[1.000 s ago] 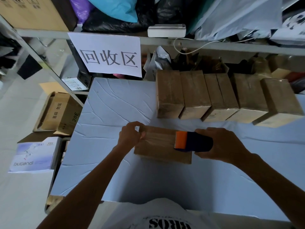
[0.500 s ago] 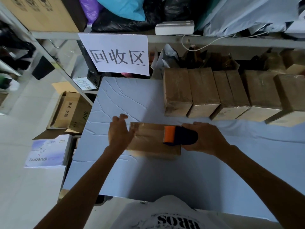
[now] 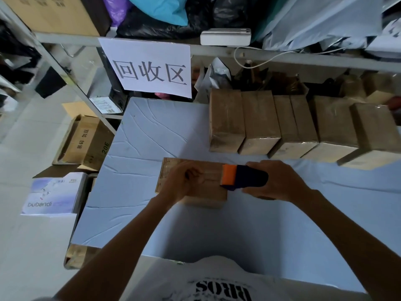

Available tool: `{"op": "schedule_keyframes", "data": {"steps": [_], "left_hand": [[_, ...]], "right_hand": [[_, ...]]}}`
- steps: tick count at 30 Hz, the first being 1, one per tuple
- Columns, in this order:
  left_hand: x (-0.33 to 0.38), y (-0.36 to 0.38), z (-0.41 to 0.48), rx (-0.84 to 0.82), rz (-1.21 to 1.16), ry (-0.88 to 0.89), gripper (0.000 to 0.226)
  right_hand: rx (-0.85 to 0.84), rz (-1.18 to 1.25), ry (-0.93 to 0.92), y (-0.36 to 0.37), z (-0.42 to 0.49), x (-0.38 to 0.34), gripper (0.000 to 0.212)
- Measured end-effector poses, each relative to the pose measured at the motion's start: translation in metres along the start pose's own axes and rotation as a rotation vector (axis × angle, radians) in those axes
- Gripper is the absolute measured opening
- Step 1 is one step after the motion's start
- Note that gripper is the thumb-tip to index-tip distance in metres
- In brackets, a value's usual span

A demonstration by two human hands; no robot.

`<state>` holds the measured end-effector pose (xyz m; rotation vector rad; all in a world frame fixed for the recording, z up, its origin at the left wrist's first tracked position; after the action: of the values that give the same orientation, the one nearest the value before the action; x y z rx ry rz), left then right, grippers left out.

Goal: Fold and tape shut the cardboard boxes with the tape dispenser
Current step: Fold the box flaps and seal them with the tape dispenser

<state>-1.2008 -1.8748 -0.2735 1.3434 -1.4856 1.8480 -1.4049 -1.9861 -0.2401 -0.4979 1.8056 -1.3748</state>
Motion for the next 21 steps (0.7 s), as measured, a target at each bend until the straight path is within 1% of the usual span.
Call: {"op": "schedule_keyframes", "data": {"steps": [3,5,7,9,11,14,16,18,19,20,21], "left_hand": [[-0.005,0.005,0.002,-0.001,0.0,-0.042,0.014],[-0.008,0.006,0.002,0.006,0.033,-0.055,0.014],[-0.007,0.007,0.002,0.005,0.034,-0.049,0.015],[-0.006,0.008,0.002,-0.009,0.03,-0.049,0.015],[-0.005,0.007,0.001,-0.005,0.055,-0.051,0.015],[-0.003,0.008,-0.002,0.001,0.077,-0.025,0.015],[-0.001,0.008,-0.002,0.011,0.089,-0.02,0.016],[-0.005,0.005,-0.001,0.021,0.076,-0.051,0.016],[-0.006,0.005,0.0,0.012,0.057,-0.053,0.017],[-0.007,0.006,-0.002,-0.001,0.04,-0.042,0.017],[-0.007,0.007,-0.003,-0.008,0.032,-0.023,0.018]], "right_hand": [[-0.002,-0.029,0.076,-0.012,-0.028,0.041,0.073],[0.009,-0.028,0.071,-0.013,-0.034,0.047,0.072],[-0.005,-0.077,0.014,-0.012,-0.028,0.039,0.071],[-0.071,-0.155,-0.006,-0.006,-0.016,0.027,0.069],[-0.121,-0.211,0.009,0.004,-0.005,0.014,0.061],[-0.143,-0.267,0.048,0.015,0.01,-0.005,0.052],[-0.149,-0.381,0.068,0.021,0.02,-0.016,0.048],[-0.211,-0.519,0.088,0.038,0.025,-0.023,0.033],[-0.262,-0.52,0.127,0.053,0.021,-0.021,0.026],[-0.286,-0.477,0.173,0.067,0.014,-0.019,0.025],[-0.256,-0.424,0.203,0.075,0.009,-0.015,0.032]]}}
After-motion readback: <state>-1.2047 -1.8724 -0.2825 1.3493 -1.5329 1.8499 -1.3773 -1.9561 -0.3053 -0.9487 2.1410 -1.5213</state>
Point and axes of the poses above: each hand's wrist, its own z-axis towards the middle knuckle, its own y-axis out of the palm, x = y × z, the point moved 9 cm from there along z, towards the middle knuckle, and after that the axes turned 6 degrees about x, right-handed, at the moved point
